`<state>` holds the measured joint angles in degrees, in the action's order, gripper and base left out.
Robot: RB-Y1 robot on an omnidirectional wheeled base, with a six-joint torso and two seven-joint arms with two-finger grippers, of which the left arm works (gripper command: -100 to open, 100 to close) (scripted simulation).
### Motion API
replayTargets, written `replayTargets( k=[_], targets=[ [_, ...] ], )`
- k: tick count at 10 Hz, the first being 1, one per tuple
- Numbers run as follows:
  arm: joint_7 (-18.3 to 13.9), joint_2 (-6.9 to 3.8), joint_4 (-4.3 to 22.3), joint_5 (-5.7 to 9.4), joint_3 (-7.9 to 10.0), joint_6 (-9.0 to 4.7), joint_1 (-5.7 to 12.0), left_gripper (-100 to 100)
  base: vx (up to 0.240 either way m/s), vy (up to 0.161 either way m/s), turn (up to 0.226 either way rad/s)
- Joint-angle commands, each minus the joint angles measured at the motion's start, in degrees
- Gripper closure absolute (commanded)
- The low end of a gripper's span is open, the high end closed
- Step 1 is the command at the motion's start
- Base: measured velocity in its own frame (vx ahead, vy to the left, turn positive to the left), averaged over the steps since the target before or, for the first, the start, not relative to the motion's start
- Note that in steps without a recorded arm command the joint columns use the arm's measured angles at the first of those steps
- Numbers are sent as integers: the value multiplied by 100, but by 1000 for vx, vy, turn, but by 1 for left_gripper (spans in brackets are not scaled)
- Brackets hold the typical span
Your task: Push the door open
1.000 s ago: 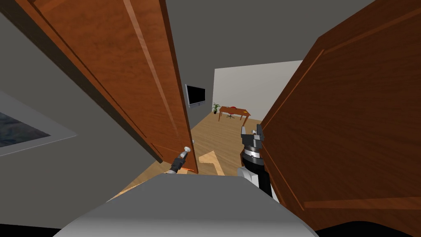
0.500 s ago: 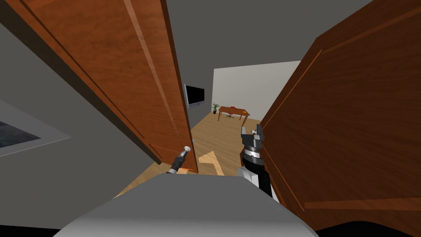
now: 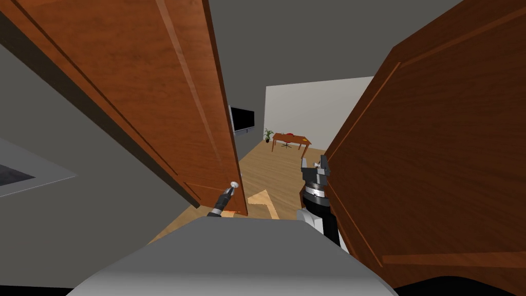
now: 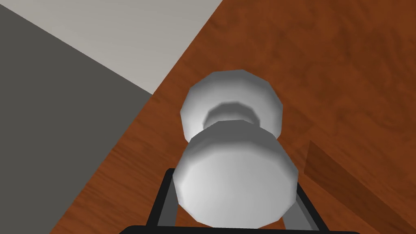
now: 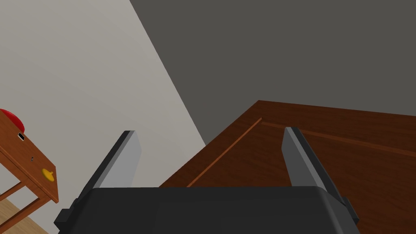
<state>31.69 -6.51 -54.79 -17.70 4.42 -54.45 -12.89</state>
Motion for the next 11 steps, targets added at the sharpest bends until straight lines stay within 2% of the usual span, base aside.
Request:
replayTargets(
  k=[1, 3, 4, 5, 6, 7, 8, 11],
  targets=[
    [-181, -23, -65, 82, 42, 35, -5, 100, 27, 5, -13],
    [-560, -6, 25, 329, 32, 47, 100, 100, 39, 15, -25],
    [-650, -6, 25, 329, 32, 47, 100, 100, 34, 10, -13],
    [-847, 5, 74, 464, 26, 54, 157, 100, 32, 5, -17],
    [-888, 5, 74, 464, 26, 54, 157, 100, 33, 6, -7],
    [-1112, 15, 124, 600, 21, 61, 215, 100, 36, 8, -25],
    [-773, 16, 75, 567, -32, 78, 183, -100, 2, 10, 14],
    [-345, 20, 43, 648, -149, 141, 179, -100, -33, 9, 28]
  ],
)
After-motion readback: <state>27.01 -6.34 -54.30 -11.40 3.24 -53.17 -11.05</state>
